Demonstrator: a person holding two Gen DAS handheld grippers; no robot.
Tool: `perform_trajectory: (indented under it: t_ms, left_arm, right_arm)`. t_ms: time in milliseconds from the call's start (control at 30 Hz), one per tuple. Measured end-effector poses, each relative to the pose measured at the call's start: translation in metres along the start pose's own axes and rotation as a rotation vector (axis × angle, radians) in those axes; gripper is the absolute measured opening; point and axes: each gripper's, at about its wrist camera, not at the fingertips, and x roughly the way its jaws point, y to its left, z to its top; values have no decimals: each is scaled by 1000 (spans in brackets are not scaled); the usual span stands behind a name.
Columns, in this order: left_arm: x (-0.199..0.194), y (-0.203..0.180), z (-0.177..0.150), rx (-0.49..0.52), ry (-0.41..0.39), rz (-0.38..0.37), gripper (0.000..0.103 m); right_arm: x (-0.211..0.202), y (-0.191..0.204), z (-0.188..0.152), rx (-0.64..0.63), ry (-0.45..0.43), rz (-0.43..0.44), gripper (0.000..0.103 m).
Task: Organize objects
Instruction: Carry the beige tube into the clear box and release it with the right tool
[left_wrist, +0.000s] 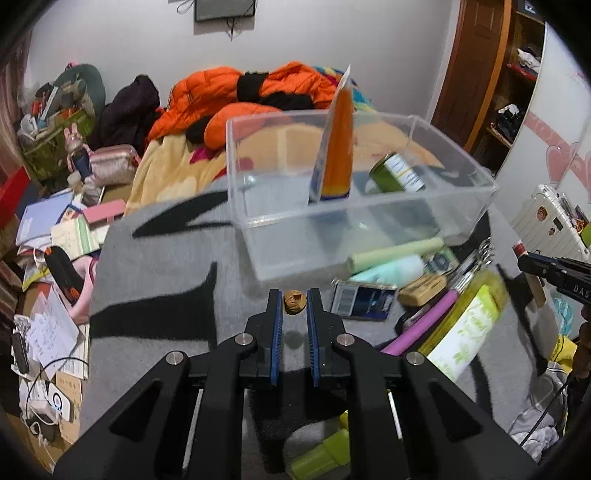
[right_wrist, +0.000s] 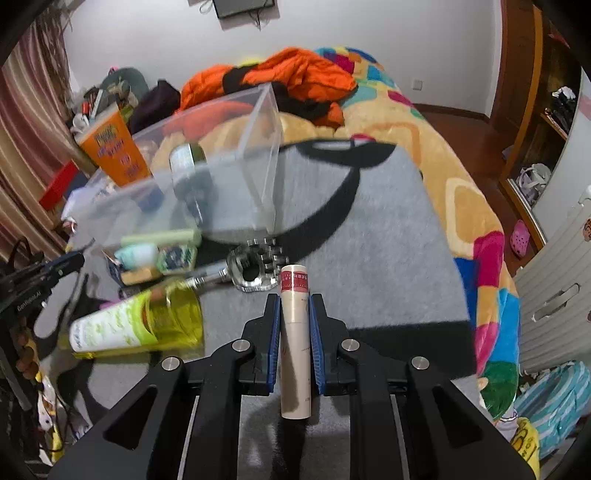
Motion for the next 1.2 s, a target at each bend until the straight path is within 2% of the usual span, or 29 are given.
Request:
perform_trajectory:
  t_ms: [367,633,900,1200]
  left_arm:
    - [-7,-6,34,7,-76,1,12]
    - [0,0,60,-21,-104,-8,12]
    - [17,3,73,-27,-91,-1,12]
    - [46,18,75,-88,-9,-14,12]
  right_arm:
    - [-18,24,44,-63,-129,49,14]
    - [-15,39,75,-94,-180,90,14]
    - [5,50,102,-119,-178,94,14]
    - [40,62,122,-160,-124,58,14]
